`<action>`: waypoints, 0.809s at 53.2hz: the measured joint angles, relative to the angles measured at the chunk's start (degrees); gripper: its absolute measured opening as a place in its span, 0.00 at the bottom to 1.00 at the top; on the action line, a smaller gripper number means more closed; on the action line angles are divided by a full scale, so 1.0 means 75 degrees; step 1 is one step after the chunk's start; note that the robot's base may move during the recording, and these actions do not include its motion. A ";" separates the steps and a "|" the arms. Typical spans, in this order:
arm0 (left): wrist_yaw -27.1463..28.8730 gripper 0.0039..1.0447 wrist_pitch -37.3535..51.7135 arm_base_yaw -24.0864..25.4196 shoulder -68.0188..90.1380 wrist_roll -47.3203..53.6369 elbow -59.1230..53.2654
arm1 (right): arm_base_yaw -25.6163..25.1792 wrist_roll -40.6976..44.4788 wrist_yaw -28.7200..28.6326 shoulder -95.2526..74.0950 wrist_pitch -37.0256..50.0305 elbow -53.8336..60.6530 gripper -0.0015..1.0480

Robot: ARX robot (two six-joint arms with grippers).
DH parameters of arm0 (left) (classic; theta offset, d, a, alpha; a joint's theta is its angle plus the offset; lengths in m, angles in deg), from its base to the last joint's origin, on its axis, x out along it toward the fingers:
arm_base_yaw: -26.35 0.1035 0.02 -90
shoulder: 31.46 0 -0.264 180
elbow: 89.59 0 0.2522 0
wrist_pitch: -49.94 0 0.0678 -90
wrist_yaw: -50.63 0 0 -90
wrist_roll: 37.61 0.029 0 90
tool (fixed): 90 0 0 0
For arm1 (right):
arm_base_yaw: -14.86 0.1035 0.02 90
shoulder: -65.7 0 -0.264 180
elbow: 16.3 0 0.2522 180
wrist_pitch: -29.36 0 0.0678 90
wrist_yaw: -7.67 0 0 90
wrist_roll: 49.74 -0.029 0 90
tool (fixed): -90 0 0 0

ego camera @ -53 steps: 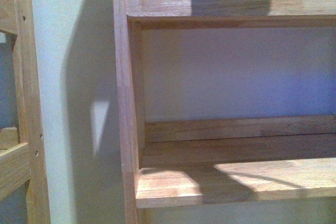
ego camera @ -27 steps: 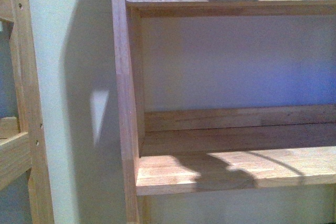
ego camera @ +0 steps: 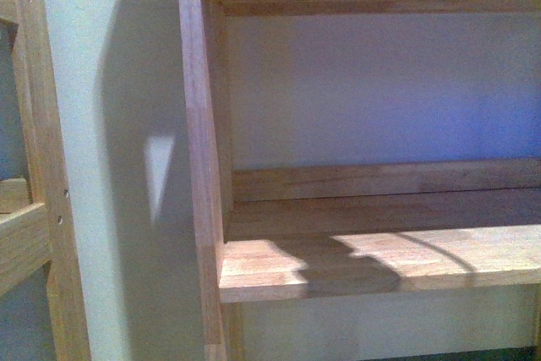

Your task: Put away toys

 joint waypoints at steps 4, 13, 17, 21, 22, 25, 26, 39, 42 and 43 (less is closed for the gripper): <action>0.0000 0.95 0.0000 0.0000 0.0000 0.0000 0.0000 | 0.0009 0.0245 0.0009 -0.0102 -0.0294 -0.0251 0.41; 0.0000 0.95 0.0000 0.0000 0.0000 0.0000 0.0000 | 0.0108 0.1195 0.0262 -0.0437 -0.1177 -0.1154 0.64; 0.0000 0.95 0.0000 0.0000 0.0000 0.0000 0.0000 | 0.0143 0.1568 0.0303 -0.0577 -0.1431 -0.1524 0.76; 0.0000 0.95 0.0000 0.0000 0.0000 0.0000 0.0000 | 0.0157 0.1868 0.0382 -0.0664 -0.1562 -0.1775 0.90; 0.0000 0.95 0.0000 0.0000 0.0000 0.0000 0.0000 | 0.0157 0.1953 0.0414 -0.0670 -0.1582 -0.1804 0.93; 0.0000 0.95 0.0000 0.0000 0.0000 0.0000 0.0000 | 0.0157 0.2107 0.0484 -0.0673 -0.1585 -0.1836 1.00; 0.0000 0.95 0.0000 0.0000 0.0000 0.0000 0.0000 | 0.0157 0.2154 0.0498 -0.0670 -0.1585 -0.1836 0.99; 0.0000 0.95 0.0000 0.0000 0.0000 0.0000 0.0000 | 0.0210 0.2926 0.0807 -0.0548 -0.1594 -0.1833 1.00; 0.0000 0.95 0.0000 0.0000 0.0000 0.0000 0.0000 | 0.0213 0.3069 0.0857 -0.0455 -0.1562 -0.1772 1.00; 0.0000 0.95 0.0000 0.0000 0.0000 0.0000 0.0000 | 0.0213 0.3095 0.0857 -0.0388 -0.1542 -0.1722 1.00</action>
